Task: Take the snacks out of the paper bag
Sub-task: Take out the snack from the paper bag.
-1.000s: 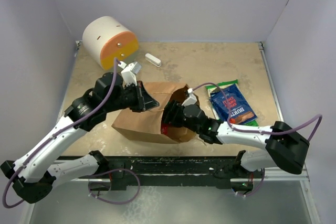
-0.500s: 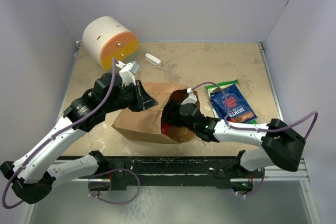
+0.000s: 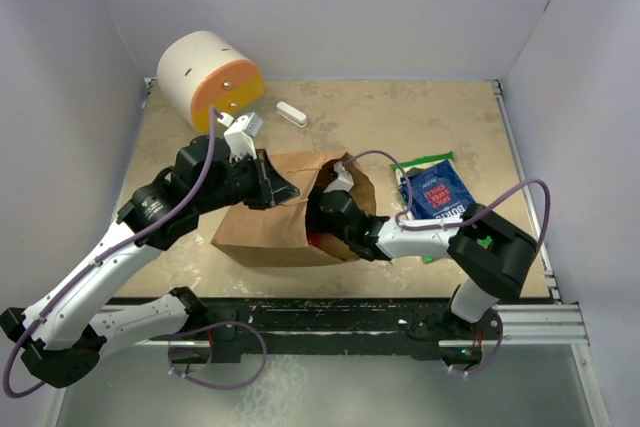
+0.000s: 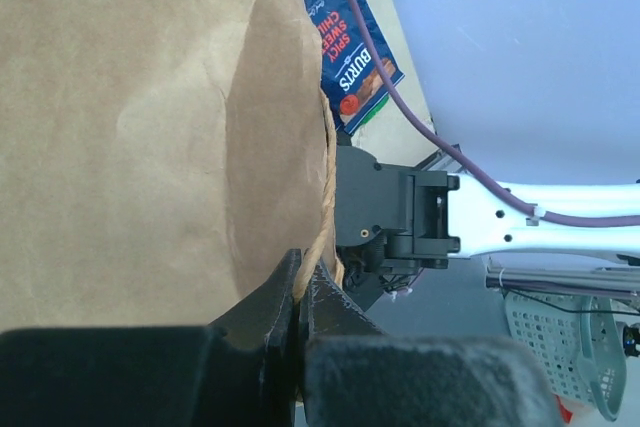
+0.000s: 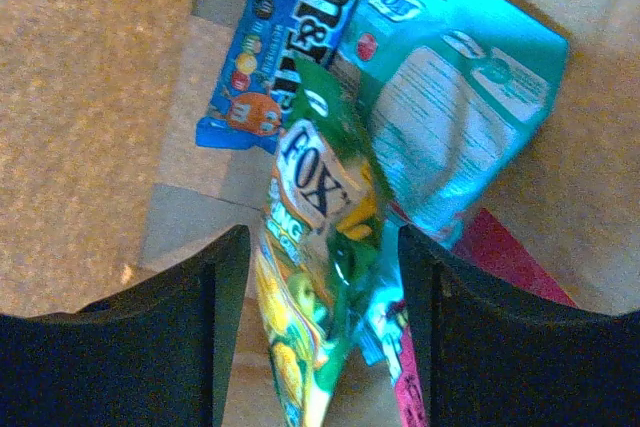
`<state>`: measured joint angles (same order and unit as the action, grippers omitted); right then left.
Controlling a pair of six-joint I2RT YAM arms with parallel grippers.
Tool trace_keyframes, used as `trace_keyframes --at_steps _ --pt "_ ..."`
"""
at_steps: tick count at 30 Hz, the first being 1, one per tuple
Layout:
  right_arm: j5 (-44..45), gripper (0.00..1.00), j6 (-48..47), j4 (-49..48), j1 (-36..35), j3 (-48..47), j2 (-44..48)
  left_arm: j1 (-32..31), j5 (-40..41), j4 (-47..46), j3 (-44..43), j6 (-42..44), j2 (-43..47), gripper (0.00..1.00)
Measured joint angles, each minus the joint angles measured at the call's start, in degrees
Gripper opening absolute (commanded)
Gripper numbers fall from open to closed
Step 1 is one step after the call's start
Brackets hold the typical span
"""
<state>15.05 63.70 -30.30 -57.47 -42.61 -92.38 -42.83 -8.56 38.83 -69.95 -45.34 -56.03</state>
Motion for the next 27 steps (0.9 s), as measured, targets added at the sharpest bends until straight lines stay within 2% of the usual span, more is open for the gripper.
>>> trace_keyframes --at_steps 5,6,8,15,27 --pt "-1.1 0.31 -1.3 -2.7 0.0 -3.1 -3.1 0.0 1.3 0.4 -0.5 -0.4 0.0 0.00" --pt "-1.2 0.23 -1.6 -2.6 0.0 -3.8 -3.6 0.0 1.8 0.7 -0.6 -0.7 0.0 0.00" --pt "-1.6 0.00 -2.2 -3.1 0.1 -5.0 -4.2 0.0 2.6 1.4 -1.0 -1.1 0.1 0.00" --pt "-3.3 0.00 -4.6 0.9 0.7 -9.0 -4.1 0.0 9.2 7.0 -4.5 -3.5 1.4 0.00" --pt "-4.2 0.00 -14.0 26.3 4.8 -21.4 11.1 0.0 24.8 15.3 -15.8 -1.6 -1.7 0.00"
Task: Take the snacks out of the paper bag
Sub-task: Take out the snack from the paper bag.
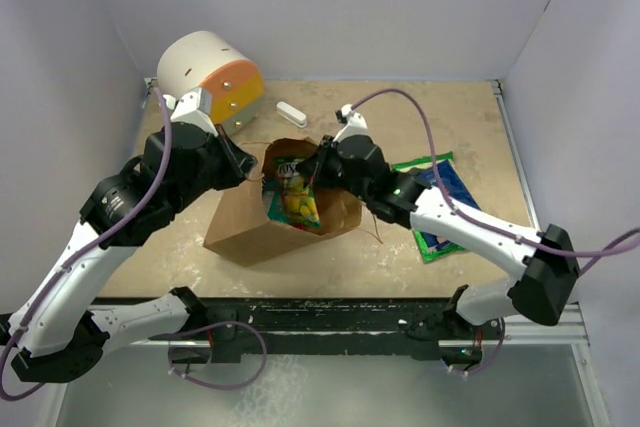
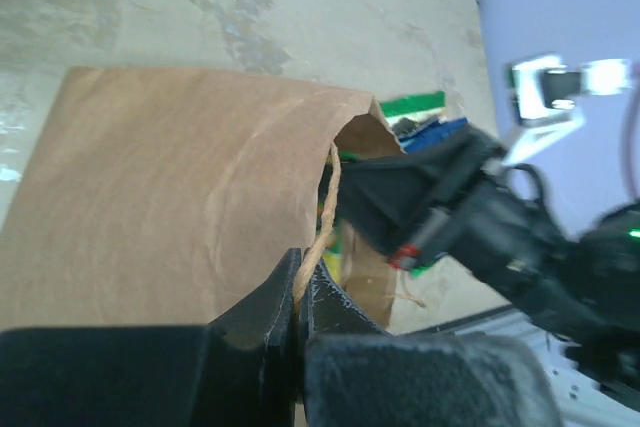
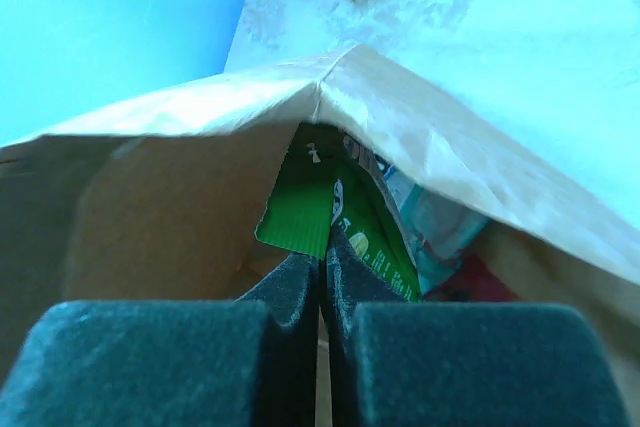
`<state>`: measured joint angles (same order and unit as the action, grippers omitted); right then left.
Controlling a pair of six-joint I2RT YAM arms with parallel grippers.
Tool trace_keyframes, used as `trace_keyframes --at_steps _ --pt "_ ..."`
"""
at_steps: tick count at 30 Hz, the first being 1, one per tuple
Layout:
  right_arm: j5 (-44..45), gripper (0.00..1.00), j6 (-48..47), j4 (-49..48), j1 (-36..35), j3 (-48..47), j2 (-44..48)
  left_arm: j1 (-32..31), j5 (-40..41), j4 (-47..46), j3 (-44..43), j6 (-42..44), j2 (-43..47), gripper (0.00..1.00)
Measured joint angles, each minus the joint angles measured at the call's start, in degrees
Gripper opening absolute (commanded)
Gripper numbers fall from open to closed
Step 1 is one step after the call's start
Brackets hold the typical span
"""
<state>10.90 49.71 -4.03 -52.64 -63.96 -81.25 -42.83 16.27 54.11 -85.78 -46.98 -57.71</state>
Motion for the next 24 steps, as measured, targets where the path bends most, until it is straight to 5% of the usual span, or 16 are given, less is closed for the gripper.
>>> trace_keyframes --at_steps 13,24 --pt "2.5 0.00 -12.3 26.5 1.7 -19.8 8.7 0.0 10.8 1.5 -5.6 8.8 -3.1 0.00" --pt "18.2 0.00 -28.9 41.4 3.0 -43.8 8.2 0.0 15.1 2.7 -5.2 14.1 -1.5 0.00"
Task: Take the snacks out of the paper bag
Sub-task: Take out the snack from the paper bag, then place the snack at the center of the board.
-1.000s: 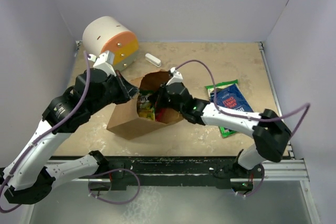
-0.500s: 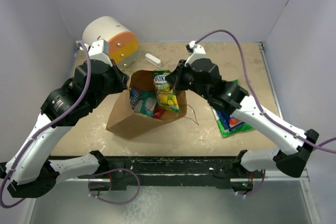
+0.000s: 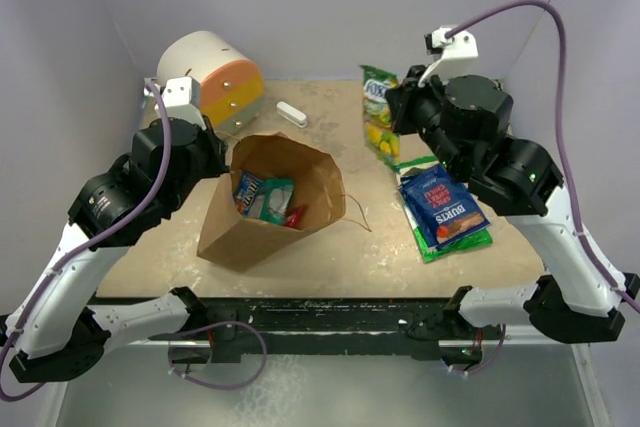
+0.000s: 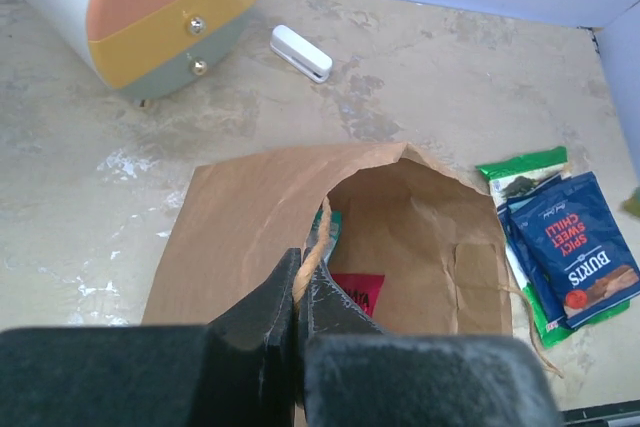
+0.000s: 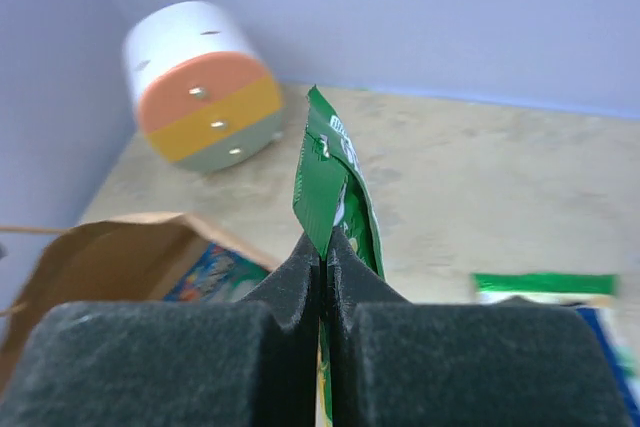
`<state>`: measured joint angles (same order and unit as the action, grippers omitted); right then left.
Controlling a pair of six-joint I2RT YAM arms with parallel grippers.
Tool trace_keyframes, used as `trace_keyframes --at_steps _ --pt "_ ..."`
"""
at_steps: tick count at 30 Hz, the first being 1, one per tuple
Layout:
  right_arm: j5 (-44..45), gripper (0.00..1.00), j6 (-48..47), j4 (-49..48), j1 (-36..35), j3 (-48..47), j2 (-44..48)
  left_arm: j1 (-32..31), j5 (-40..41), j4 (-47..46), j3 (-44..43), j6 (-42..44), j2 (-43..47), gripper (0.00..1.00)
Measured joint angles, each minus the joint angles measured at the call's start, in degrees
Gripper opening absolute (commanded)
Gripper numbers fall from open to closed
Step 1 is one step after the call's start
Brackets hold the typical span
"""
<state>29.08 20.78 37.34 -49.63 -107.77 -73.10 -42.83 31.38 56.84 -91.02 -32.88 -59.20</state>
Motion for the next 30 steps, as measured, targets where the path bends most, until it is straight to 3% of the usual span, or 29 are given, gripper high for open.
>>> trace_keyframes --at_steps 4,11,19,25,30 --pt "7.6 0.00 -11.0 -0.6 1.4 1.9 1.9 0.0 0.7 0.1 0.0 2.6 0.2 0.00" --pt "11.5 0.00 -32.3 -3.4 10.3 21.5 7.1 0.0 1.0 0.2 0.0 8.3 0.1 0.00" --pt "10.3 0.00 -41.7 -4.7 25.9 39.0 6.8 0.0 -0.5 -2.6 0.0 15.0 -1.8 0.00" --pt "11.6 0.00 -49.0 -9.1 29.3 50.8 6.9 0.0 -2.9 -4.8 0.2 18.8 -2.1 0.00" --pt "12.2 0.00 -52.5 -13.5 29.7 53.0 4.7 0.0 -4.8 -6.2 2.1 20.1 -0.9 0.00"
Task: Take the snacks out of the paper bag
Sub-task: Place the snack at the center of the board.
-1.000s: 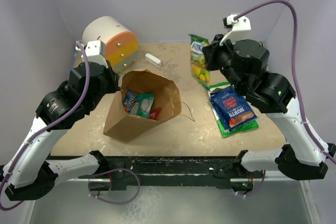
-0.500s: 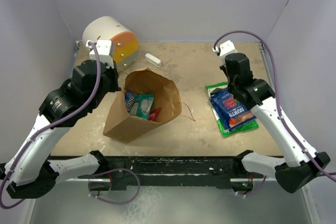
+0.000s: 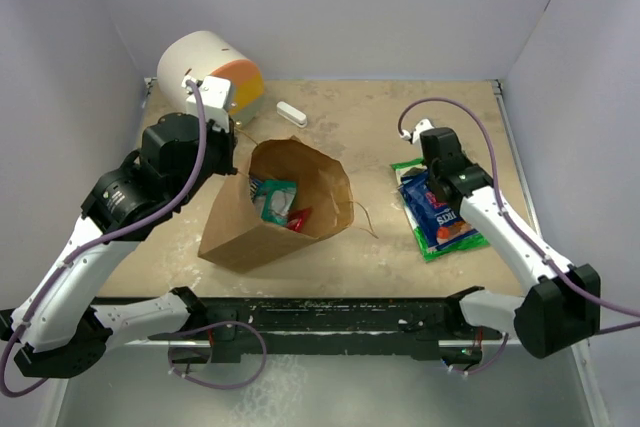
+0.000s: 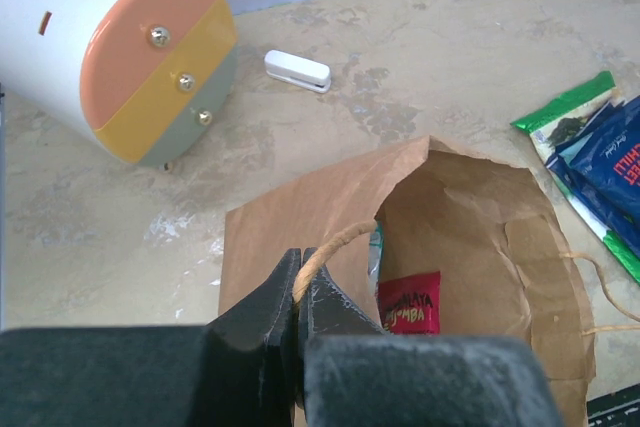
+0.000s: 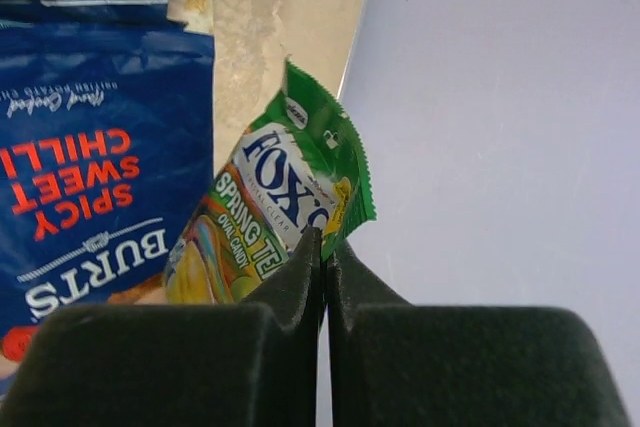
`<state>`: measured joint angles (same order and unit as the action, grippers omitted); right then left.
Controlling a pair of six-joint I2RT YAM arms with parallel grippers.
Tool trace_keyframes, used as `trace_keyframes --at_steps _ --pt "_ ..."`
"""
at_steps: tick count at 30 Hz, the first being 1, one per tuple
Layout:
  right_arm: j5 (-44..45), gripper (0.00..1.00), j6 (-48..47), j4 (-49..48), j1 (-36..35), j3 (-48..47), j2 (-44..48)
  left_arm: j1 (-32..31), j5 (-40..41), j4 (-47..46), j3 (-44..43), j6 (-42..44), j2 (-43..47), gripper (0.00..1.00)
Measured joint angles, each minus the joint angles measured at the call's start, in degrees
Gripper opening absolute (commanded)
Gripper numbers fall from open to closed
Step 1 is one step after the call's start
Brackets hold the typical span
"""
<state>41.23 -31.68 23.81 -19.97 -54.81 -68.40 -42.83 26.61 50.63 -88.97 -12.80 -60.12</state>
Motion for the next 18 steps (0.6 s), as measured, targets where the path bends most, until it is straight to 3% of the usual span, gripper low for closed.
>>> trace_keyframes --at_steps 8,18 --pt "-5.1 0.00 2.0 -1.8 -2.8 -3.5 -10.7 0.0 -0.9 0.0 0.0 0.7 0.0 0.00" --pt "-7.8 0.03 4.7 -4.2 -7.6 -3.2 -16.7 0.0 -0.5 0.1 0.0 1.0 0.6 0.00"
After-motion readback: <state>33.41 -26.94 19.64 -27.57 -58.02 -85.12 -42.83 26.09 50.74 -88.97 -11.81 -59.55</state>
